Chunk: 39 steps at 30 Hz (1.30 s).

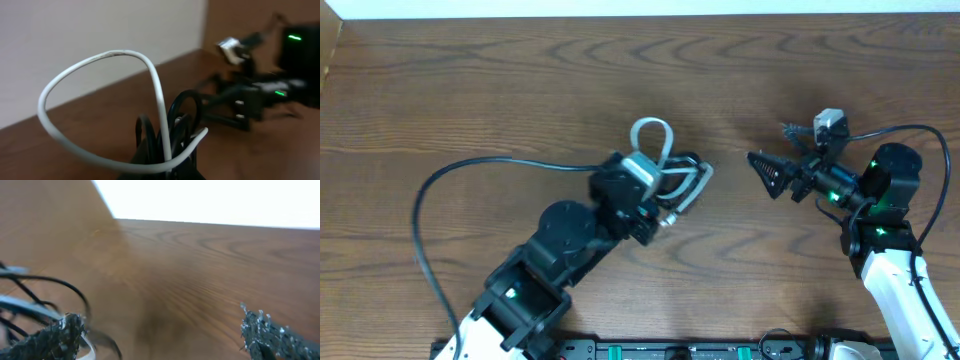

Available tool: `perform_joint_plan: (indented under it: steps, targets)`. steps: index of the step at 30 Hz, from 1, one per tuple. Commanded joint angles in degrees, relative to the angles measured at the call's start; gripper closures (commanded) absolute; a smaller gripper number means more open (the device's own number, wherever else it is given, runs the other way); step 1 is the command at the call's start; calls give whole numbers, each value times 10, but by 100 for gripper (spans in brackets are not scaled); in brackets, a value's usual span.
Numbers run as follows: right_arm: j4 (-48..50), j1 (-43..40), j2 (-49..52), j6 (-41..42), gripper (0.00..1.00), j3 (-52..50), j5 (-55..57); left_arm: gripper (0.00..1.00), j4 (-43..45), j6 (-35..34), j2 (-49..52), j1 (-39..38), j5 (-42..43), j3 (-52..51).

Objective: Untangle cables

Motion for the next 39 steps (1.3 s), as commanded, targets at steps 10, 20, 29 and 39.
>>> perform_joint_plan:
  steps: [10, 20, 29, 39]
  targets:
    - [76, 1, 2, -70, 1, -3, -254, 92, 56, -9, 68, 2, 141, 21]
    - [150, 49, 2, -70, 1, -3, -323, 92, 68, -9, 81, 2, 141, 21]
    - [182, 94, 2, -70, 51, -3, -311, 92, 78, -11, 81, 2, 141, 21]
    - [183, 93, 2, -56, 99, -3, -281, 61, 74, -11, 81, 2, 141, 21]
